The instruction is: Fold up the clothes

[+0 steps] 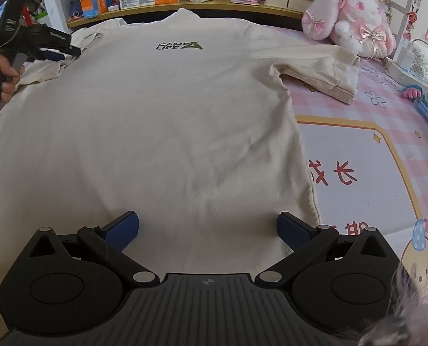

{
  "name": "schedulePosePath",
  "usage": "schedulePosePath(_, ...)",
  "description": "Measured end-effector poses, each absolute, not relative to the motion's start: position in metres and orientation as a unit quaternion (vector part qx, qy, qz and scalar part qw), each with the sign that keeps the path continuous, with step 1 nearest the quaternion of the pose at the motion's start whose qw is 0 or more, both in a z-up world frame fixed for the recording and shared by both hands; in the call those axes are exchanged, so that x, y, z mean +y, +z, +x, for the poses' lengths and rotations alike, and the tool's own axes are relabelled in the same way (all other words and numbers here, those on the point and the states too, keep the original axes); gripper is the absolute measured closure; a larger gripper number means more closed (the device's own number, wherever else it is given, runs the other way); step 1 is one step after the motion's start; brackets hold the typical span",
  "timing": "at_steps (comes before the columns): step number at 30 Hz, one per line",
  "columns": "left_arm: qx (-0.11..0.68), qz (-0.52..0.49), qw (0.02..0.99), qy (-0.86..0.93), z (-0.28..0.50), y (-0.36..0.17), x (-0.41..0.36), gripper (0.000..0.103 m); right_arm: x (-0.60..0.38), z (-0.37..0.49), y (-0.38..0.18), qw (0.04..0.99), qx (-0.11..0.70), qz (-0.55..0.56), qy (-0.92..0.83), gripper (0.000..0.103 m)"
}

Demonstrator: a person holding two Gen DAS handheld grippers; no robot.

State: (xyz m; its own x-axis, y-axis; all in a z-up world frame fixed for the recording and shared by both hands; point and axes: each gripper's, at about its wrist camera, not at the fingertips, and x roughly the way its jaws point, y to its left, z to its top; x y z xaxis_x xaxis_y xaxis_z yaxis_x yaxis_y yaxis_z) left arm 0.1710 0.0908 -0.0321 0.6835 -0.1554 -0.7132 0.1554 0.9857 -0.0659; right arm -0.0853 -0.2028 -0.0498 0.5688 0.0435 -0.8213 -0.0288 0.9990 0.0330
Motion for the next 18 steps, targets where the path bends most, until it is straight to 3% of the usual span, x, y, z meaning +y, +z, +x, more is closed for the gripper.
schedulePosePath(8,0.35,-0.025,0.935,-0.061,0.094,0.007,0.111,0.03,-0.211,-0.084,-0.049,0.886,0.463,0.015,0.03,0.0)
schedulePosePath(11,0.359,-0.02,0.932,-0.046,0.054,0.008,0.115,0.024,-0.218,-0.08,-0.048,0.887,0.459,0.03,0.032,0.0)
schedulePosePath(18,0.418,-0.017,0.908,-0.003,-0.023,-0.012,0.1,0.021,-0.227,-0.074,-0.046,0.89,0.452,0.04,0.043,0.0)
